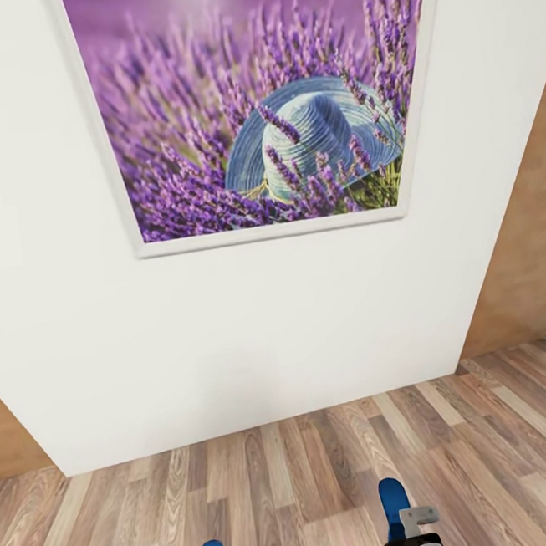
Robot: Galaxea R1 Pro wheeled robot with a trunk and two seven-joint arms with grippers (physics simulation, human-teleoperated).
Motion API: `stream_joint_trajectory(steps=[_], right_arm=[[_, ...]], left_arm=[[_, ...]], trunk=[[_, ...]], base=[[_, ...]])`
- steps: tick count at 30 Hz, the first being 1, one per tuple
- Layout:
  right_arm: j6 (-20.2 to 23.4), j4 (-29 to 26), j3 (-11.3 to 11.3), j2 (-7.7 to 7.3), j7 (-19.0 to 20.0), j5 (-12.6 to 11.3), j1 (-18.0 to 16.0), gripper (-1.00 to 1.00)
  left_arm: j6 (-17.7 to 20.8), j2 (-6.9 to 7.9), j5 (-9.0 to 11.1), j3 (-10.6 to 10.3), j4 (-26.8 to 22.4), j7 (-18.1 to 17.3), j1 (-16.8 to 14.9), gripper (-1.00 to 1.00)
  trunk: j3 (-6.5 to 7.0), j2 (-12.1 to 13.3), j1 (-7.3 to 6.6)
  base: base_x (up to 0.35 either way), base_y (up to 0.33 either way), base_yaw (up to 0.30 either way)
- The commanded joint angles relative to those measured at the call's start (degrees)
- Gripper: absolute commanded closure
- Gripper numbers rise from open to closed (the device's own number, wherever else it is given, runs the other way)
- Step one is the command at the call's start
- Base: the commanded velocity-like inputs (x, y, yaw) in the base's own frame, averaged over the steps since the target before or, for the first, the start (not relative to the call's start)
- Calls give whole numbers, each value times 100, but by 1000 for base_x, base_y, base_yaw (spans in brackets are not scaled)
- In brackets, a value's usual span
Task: In the bedroom, move the book from the bed onto either nightstand, and place the two sandals side by side next to the bed.
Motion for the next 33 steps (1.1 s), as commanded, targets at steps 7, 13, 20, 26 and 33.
stream_joint_trajectory(steps=[7,13,20,26,33], right_arm=[[34,-11,46,0,-38,-35,-3,100],[34,203,50,37,-39,-24,-3,100],[28,599,34,66,-36,-35,-3,100],[-260,1088,30,68,-35,-43,-3,100],[-630,1454,29,81,-35,-41,66,100]], left_arm=[[5,-3,35,-32,-9,16,-3,100],[-4,2,37,-28,-9,18,-3,100],[-63,5,38,-24,-8,10,-3,100],[-79,3,35,-30,-9,4,-3,100],[-265,3,35,-32,-3,9,-3,100]], trunk=[[-7,-5,4],[-7,-5,4],[-7,-5,4],[-7,-5,4],[-7,-5,4]], base=[[223,0,0],[33,0,0],[5,0,0],[0,0,0],[0,0,0]])
